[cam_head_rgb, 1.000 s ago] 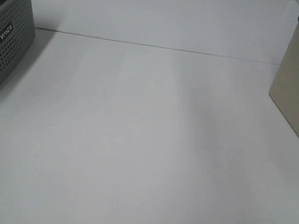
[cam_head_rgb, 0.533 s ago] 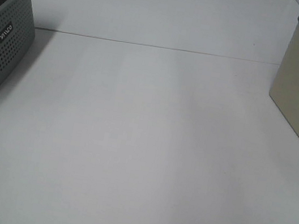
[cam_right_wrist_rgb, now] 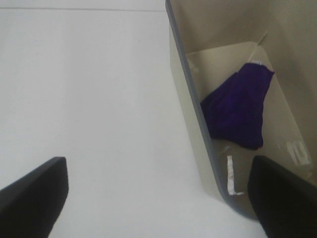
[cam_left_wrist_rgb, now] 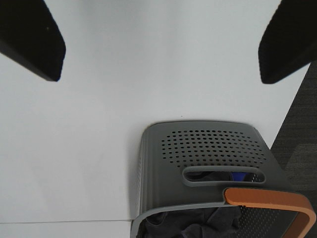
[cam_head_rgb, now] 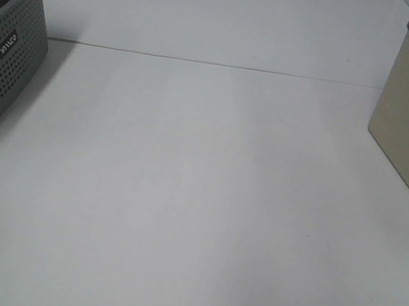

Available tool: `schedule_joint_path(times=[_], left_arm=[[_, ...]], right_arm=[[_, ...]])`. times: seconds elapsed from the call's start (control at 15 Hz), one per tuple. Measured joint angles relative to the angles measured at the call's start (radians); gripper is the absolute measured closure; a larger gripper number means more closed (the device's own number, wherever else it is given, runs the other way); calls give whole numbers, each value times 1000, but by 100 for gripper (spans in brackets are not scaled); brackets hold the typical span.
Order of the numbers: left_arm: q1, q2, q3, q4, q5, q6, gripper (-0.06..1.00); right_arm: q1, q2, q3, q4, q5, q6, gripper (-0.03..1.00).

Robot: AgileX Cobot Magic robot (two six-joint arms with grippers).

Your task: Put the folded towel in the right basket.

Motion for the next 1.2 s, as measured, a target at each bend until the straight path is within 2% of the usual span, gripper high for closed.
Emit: schedule_joint_path(times=[0.2,0.4,0.47,0.73,1.0,1.2], left_arm=[[0,0,0,0,0,0,-5],[0,0,0,0,0,0,-5],[0,0,0,0,0,0,-5],[0,0,0,0,0,0,-5],[0,0,0,0,0,0,-5],[0,0,0,0,0,0,-5]], right_arm=[[0,-387,413,-3,-64,1,2],[0,-773,753,-18,-102,2,2],[0,-873,822,-18,-106,2,2],[0,-1155,956,-17,-104,1,2],[0,-1184,982,-30,-53,-8,2],[0,-1184,983,-30,-53,-8,2]])
